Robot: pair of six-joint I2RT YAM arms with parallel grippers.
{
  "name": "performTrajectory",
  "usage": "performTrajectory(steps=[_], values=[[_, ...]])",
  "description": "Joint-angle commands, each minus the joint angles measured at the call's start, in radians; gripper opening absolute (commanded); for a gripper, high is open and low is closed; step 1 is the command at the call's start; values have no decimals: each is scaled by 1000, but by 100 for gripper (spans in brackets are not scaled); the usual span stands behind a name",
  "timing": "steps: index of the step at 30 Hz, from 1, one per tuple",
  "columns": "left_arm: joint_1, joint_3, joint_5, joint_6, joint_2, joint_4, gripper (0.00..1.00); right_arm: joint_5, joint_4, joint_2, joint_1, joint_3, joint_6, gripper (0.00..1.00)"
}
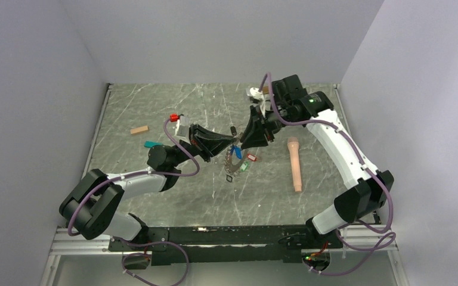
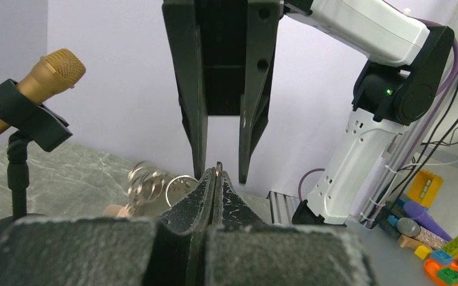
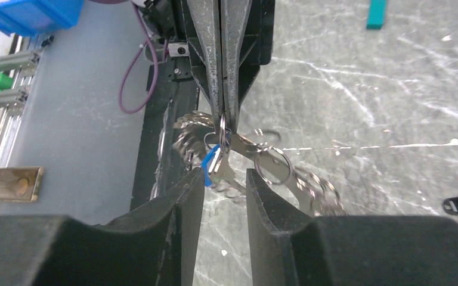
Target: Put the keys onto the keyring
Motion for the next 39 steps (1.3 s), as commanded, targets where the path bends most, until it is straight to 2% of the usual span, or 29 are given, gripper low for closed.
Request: performTrajectory(steps=[1, 8, 17, 22, 29, 34, 35, 36, 39], values=[[13, 38, 54, -43, -11, 179, 0, -87, 88, -72, -22, -15, 20, 38], [13, 52, 62, -58, -3, 178, 0, -124, 141, -43, -20, -24, 85, 37], [13, 54, 47, -58, 2, 178, 0, -84, 184, -29, 2, -41, 138, 33], [13, 59, 45, -61, 9, 178, 0, -80, 176, -16, 12, -25, 137, 25], [12, 56, 51, -45, -1, 147, 0, -91, 165, -7, 12, -12, 129, 0], [15, 54, 84, 2, -38, 34, 0, -66, 124, -8, 14, 3, 79, 0], [16, 56, 101, 17, -52, -11, 1, -52, 97, -5, 17, 11, 58, 0], [18, 58, 119, 36, -76, -68, 7, -33, 73, -2, 20, 20, 37, 0], [28, 69, 170, 148, -160, -304, 33, 43, -25, 15, 33, 57, -53, 0]])
